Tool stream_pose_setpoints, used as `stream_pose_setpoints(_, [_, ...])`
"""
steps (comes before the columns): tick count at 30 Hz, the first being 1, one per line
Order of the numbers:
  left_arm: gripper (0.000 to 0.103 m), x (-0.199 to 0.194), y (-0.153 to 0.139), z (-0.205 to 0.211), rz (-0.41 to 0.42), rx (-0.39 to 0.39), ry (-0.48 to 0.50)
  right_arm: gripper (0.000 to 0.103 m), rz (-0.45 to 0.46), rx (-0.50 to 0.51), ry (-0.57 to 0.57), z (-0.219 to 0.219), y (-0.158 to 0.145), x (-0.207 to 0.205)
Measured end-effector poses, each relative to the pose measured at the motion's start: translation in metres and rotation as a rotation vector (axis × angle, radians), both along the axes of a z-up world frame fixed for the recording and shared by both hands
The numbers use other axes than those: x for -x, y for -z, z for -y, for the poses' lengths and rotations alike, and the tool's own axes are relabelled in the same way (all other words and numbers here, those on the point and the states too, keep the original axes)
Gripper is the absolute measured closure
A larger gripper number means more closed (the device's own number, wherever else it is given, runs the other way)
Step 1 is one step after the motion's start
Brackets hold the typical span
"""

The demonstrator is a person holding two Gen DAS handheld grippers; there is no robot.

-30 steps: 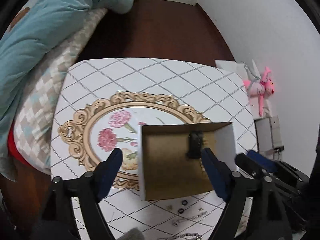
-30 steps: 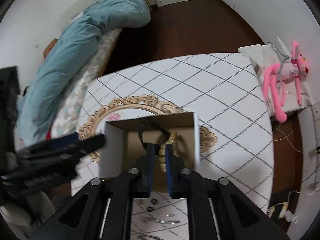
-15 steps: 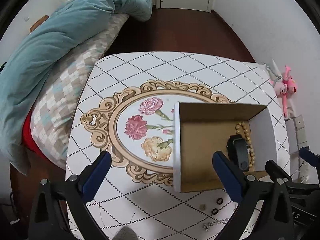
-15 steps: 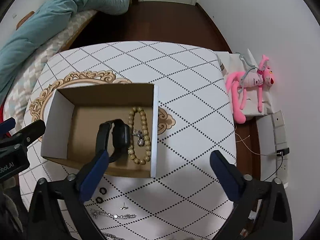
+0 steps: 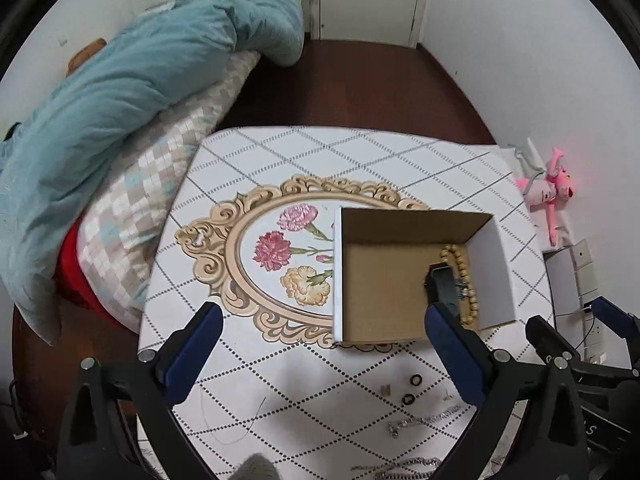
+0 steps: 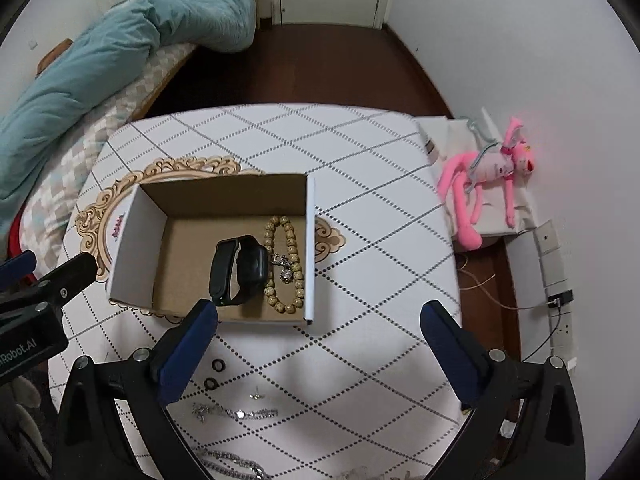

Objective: Organize jewelry
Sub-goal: 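Grasp a thin silver chain with the left tool while the right tool grasps the thick silver chain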

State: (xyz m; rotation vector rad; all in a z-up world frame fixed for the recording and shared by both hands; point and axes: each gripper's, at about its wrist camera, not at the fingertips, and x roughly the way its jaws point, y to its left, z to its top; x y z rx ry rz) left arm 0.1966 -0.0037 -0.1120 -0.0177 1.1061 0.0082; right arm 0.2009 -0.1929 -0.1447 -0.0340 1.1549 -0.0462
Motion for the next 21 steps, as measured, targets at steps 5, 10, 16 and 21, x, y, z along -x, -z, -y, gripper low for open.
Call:
stream_pose_setpoints(5, [0.0,0.024,-0.03,0.005,0.074,-0.009,0.018,0.001,0.083,0.006,0.026,0.007,-0.032,0.025])
stream_pose_setpoints(10, [0.0,0.043,-0.054,0.007,0.118,0.015,0.031,0.001,0.155,-0.015,0.048,0.012,-0.065,0.047])
stream_pose_setpoints(16, [0.0,0.063,-0.071,0.007,0.145,0.052,0.039,0.001,0.211,-0.047,0.062,0.017,-0.093,0.071])
stream_pose_setpoints(21, [0.0,0.075,-0.052,0.003,0.087,0.044,0.023,0.001,0.137,-0.081,0.054,0.017,-0.073,0.085])
